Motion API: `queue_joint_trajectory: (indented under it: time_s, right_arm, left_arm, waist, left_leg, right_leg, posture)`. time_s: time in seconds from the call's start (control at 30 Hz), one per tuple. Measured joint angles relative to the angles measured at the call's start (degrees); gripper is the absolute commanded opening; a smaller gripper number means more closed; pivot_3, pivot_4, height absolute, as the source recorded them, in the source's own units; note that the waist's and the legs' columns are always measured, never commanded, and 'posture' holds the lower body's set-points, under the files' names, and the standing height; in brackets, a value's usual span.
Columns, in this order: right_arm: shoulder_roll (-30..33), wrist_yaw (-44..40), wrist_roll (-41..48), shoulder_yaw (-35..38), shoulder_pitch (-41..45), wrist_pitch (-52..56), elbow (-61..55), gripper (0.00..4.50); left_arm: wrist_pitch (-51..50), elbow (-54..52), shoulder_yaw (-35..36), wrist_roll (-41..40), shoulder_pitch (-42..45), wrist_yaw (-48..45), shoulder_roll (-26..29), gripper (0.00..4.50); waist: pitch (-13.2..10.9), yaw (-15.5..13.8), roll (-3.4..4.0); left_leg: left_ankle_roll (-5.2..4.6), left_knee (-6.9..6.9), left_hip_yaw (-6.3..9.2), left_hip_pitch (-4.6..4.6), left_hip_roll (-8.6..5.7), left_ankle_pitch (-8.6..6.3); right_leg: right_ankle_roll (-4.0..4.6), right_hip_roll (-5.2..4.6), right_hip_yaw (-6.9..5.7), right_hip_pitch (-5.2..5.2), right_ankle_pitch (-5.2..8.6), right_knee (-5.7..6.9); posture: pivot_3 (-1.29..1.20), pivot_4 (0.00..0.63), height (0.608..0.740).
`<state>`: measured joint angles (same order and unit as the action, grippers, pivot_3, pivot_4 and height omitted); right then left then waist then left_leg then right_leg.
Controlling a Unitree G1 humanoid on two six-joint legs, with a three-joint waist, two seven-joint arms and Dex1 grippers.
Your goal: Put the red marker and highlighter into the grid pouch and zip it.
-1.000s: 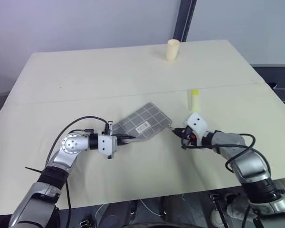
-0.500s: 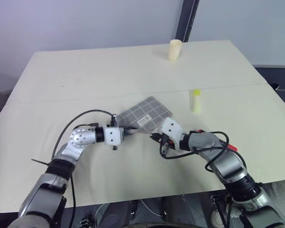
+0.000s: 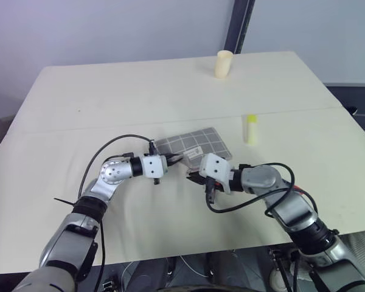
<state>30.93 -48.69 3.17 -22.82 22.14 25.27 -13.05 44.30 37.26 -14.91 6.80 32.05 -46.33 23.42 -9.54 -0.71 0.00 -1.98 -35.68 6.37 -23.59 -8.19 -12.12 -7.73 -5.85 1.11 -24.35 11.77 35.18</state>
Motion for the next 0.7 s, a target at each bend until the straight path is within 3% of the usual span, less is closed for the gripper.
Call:
queue_joint_trajectory:
  time_s: [0.5, 0.6, 0.7]
  right_arm:
    - [-1.78, -4.09, 3.75, 2.53, -1.36, -3.36, -1.17, 0.03]
    - [-1.65, -4.19, 4.06, 2.91, -1.34, -2.51, -1.17, 0.92]
    - [-0.97, -4.92, 4.49, 3.07, -1.49, -2.82, -1.34, 2.44]
  left_arm:
    - [-1.31, -1.16, 0.21, -1.33, -0.99, 0.01, -1.62, 0.0]
    - [-2.43, -2.47, 0.39, -2.88, -2.42, -0.16, -1.58, 0.0]
    - [-2.88, -3.05, 0.41, -3.62, -2.82, -0.35, -1.5, 0.0]
  waist:
    - [-0.01, -0.01, -0.01]
    - [-0.01, -0.01, -0.01]
    - [-0.01, -0.03, -0.01]
  left_leg:
    - [-0.01, 0.04, 0.01, 0.0, 0.0, -0.01]
    - [-0.01, 0.07, 0.01, 0.0, 0.0, -0.01]
    - [-0.01, 0.07, 0.01, 0.0, 0.0, -0.01]
  right_leg:
    - [0.0, 0.0, 0.01, -0.01, 0.0, 0.0]
    - [0.0, 0.0, 0.0, -0.03, 0.0, 0.0]
    - [0.0, 0.0, 0.0, -0.03, 0.0, 0.0]
  posture:
    - [0.0, 0.15, 0.738]
    - [0.0, 0.15, 0.738]
    - [0.0, 0.15, 0.738]
